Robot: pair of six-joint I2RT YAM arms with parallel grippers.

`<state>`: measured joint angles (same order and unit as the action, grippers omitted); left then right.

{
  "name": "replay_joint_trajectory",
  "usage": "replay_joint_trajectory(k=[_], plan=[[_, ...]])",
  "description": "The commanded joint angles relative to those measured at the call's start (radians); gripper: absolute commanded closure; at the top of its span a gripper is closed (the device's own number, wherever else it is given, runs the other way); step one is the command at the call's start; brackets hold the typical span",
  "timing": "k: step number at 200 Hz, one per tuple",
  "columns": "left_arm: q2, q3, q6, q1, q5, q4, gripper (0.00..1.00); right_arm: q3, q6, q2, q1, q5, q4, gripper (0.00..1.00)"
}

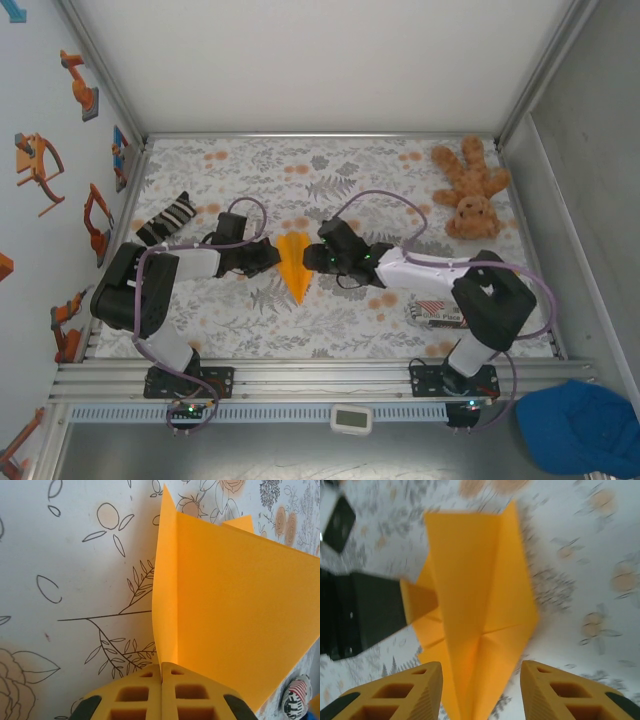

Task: Fold a paper plane with a square sheet of paper (pick it up from the middle)
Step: Move the paper plane to the center of the table.

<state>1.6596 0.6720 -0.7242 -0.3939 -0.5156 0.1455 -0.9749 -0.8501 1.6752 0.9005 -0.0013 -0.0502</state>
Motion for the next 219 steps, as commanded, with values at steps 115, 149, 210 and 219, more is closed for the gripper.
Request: replay_joint_trajectory(k=[115, 149, 210, 219], plan=[[-0.016, 0.018, 0.008, -0.003, -0.035, -0.015, 0.95, -0.231, 0.088, 0.225, 0.105, 0.024, -0.158, 0.53], [-0.015, 0.018, 0.006, -0.003, -0.04, -0.015, 0.96, -0.261, 0.102, 0.253, 0.113, 0.056, -0.211, 0.51], [-0.011, 0.02, 0.005, -0.002, -0.041, -0.015, 0.96, -0.283, 0.144, 0.271, 0.133, 0.08, -0.254, 0.45], [-0.009, 0.02, 0.005, -0.002, -0.043, -0.016, 0.96, -0.29, 0.145, 0.275, 0.135, 0.089, -0.267, 0.46]])
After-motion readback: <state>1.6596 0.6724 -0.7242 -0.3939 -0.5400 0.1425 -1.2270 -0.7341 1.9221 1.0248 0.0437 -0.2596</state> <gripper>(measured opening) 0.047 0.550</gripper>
